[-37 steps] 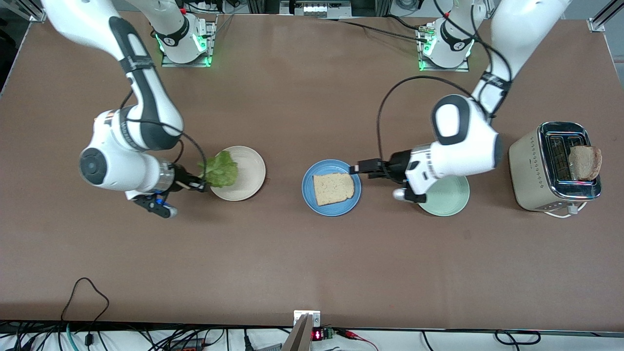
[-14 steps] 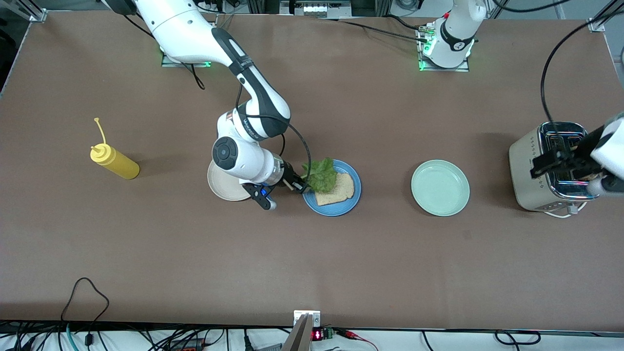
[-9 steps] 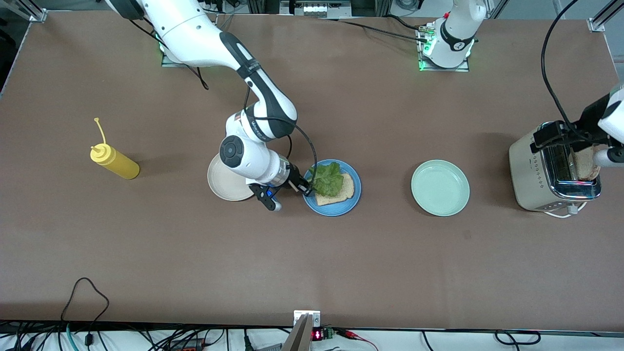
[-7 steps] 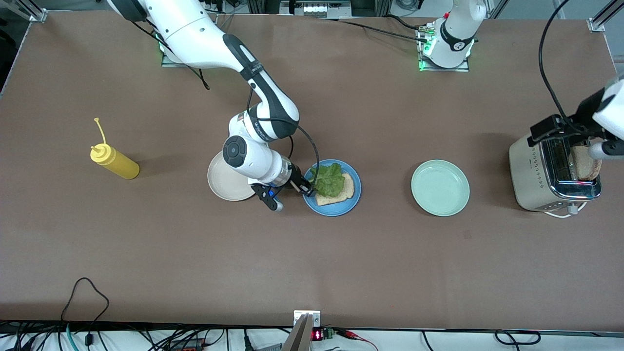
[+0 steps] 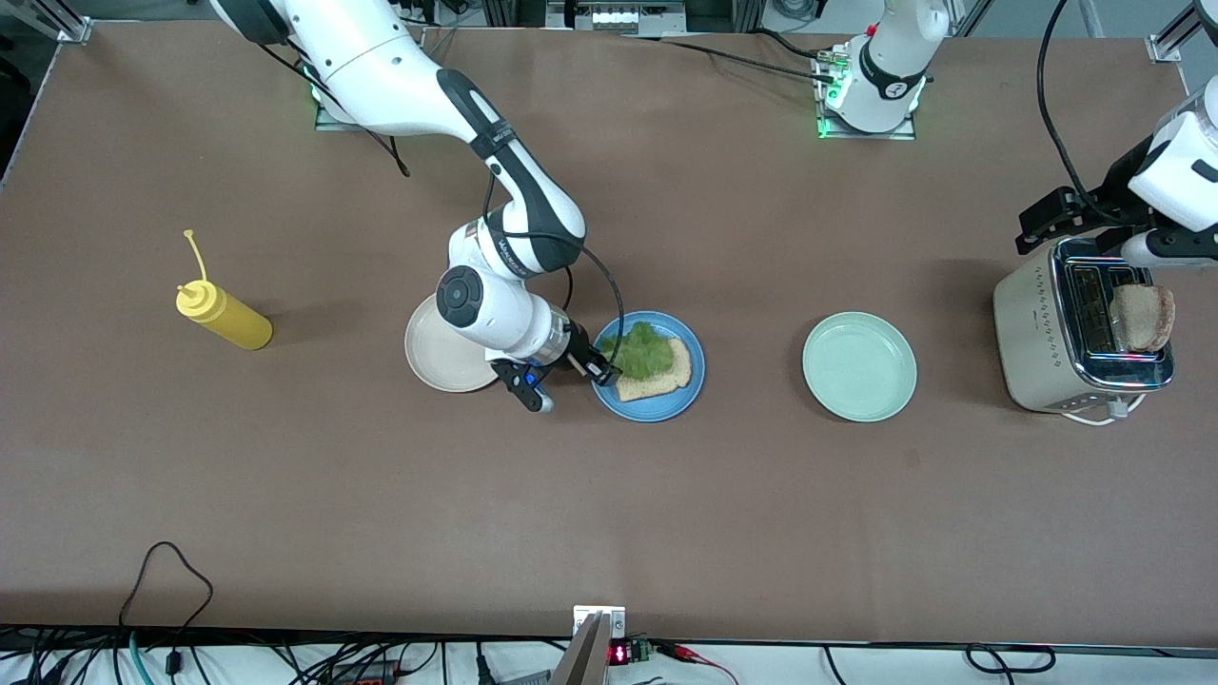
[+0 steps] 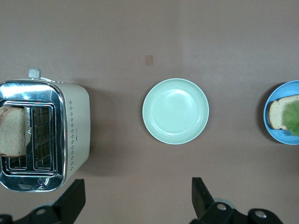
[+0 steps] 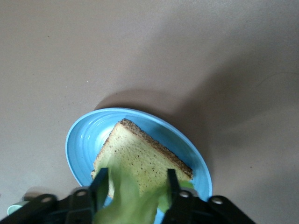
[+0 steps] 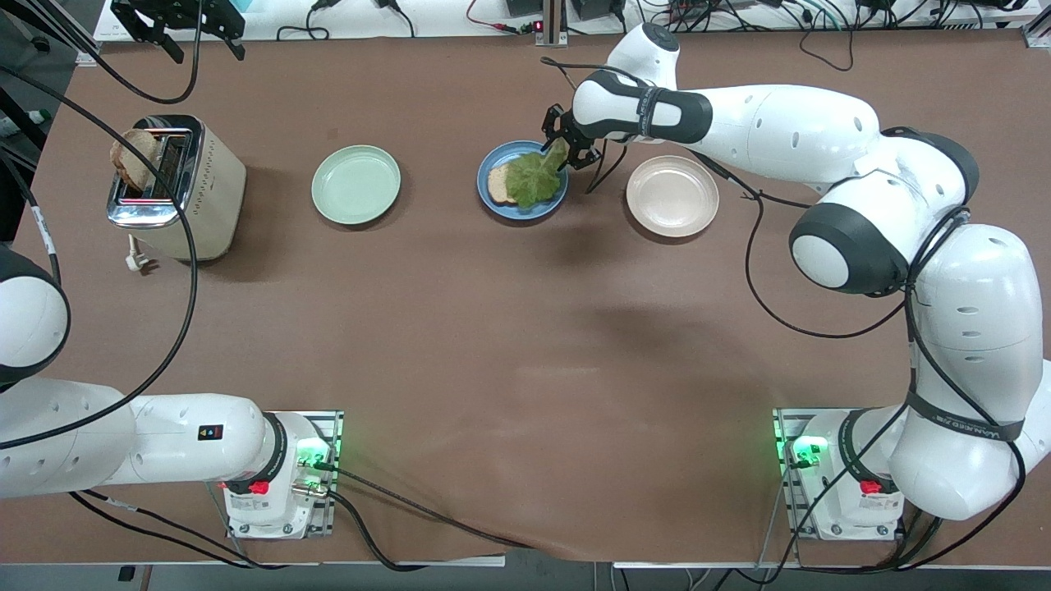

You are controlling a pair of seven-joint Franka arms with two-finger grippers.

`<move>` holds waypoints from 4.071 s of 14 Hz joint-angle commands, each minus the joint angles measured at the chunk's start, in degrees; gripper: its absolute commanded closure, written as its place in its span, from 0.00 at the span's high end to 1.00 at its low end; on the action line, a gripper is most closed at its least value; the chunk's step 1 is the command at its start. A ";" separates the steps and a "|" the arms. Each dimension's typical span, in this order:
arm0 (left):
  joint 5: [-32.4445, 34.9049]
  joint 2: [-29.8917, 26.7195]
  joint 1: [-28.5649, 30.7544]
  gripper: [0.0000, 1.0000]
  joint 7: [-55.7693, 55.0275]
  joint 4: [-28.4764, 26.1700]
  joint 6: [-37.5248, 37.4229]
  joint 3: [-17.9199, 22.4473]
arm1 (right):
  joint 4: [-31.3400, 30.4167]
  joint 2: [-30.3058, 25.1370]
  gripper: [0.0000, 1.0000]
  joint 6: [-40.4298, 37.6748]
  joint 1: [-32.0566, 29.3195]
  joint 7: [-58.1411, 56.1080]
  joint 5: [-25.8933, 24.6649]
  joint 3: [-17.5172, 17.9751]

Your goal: Make sandwich in blue plate with both arms

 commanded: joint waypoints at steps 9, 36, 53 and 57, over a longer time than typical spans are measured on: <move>0.91 -0.09 0.76 1.00 -0.62 0.15 -0.78 -1.99 | 3.68 -1.30 0.97 -5.14 -1.17 -0.36 -0.07 -1.65; 0.29 -0.70 1.64 1.00 0.00 -0.46 0.90 -3.14 | -22.13 -43.39 1.00 -46.04 -35.51 -71.30 -24.95 -7.99; -1.99 -0.44 1.55 1.00 -0.88 -0.29 0.54 -3.84 | -37.10 -38.06 1.00 -24.06 -58.91 -159.94 -5.53 -7.55; -1.99 -0.53 1.55 1.00 -0.88 -0.29 0.46 -3.84 | -37.10 -33.85 1.00 -24.06 -61.55 -167.51 -1.05 -7.55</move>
